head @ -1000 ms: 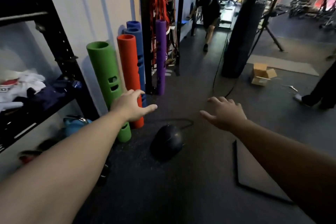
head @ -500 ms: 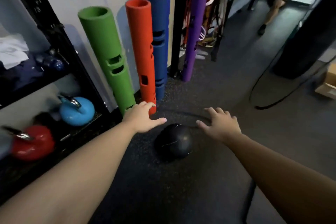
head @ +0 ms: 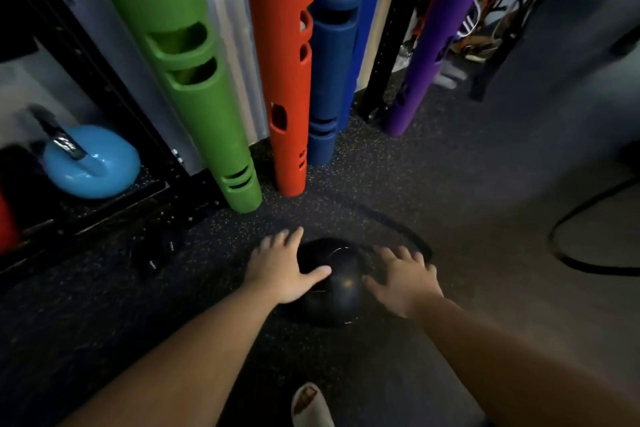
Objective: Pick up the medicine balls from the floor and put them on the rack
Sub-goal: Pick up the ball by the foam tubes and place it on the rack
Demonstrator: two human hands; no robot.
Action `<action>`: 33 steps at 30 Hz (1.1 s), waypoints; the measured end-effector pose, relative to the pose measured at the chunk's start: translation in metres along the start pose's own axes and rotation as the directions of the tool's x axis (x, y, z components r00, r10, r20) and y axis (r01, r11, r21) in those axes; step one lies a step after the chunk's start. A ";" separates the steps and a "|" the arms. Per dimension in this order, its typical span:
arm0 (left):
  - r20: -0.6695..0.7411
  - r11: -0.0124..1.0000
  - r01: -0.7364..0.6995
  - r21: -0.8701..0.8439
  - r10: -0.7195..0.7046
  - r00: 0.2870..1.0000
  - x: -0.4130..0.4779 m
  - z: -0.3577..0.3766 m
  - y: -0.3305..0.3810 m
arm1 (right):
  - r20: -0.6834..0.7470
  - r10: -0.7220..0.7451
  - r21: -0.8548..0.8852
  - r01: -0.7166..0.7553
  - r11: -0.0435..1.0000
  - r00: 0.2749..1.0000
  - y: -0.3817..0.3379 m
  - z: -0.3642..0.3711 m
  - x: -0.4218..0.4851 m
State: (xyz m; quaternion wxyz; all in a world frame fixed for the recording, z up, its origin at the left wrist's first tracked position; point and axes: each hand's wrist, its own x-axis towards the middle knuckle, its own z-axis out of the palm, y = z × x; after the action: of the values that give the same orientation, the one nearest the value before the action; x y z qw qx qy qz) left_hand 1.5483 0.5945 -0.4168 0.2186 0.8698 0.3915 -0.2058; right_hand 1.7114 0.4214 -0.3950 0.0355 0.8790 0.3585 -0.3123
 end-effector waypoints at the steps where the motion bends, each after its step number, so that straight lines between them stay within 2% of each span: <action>1: 0.030 0.999 0.026 -0.048 -0.025 0.999 0.013 0.011 0.001 | 0.027 0.000 0.022 0.000 1.000 1.000 0.003 0.006 0.016; 11: 0.112 0.952 0.235 -0.196 -0.217 0.970 0.137 0.149 -0.011 | 0.205 -0.127 -0.055 0.141 0.988 0.970 0.031 0.110 0.186; 16: 0.077 0.898 0.328 -0.292 -0.320 0.944 0.208 0.212 -0.026 | 0.200 -0.246 -0.056 0.262 0.963 0.948 0.030 0.166 0.272; 20: 0.102 0.804 0.431 -0.410 -0.429 0.897 0.252 0.265 -0.043 | 0.206 -0.318 -0.117 0.346 0.931 0.926 0.030 0.196 0.322; 23: 0.184 0.623 0.514 -0.590 -0.516 0.836 0.270 0.306 -0.060 | 0.226 -0.353 -0.128 0.386 0.913 0.908 0.028 0.217 0.346; 27: 0.324 0.214 0.496 -0.841 -0.535 0.780 0.276 0.346 -0.075 | 0.206 -0.390 -0.113 0.418 0.901 0.897 0.022 0.240 0.363; 30: 0.401 -0.030 0.440 -0.897 -0.471 0.786 0.277 0.363 -0.079 | 0.198 -0.394 -0.104 0.419 0.902 0.897 0.016 0.249 0.372; 33: 0.518 -0.233 0.463 -0.855 -0.434 0.737 0.280 0.394 -0.094 | 0.203 -0.393 -0.083 0.416 0.906 0.897 0.013 0.257 0.376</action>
State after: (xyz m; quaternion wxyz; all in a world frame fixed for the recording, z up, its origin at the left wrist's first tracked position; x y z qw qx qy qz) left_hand 1.5721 0.6028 -0.9084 0.6708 0.2423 0.6986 0.0572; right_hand 1.7919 0.5669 -0.8191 0.0569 0.7490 0.5476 -0.3687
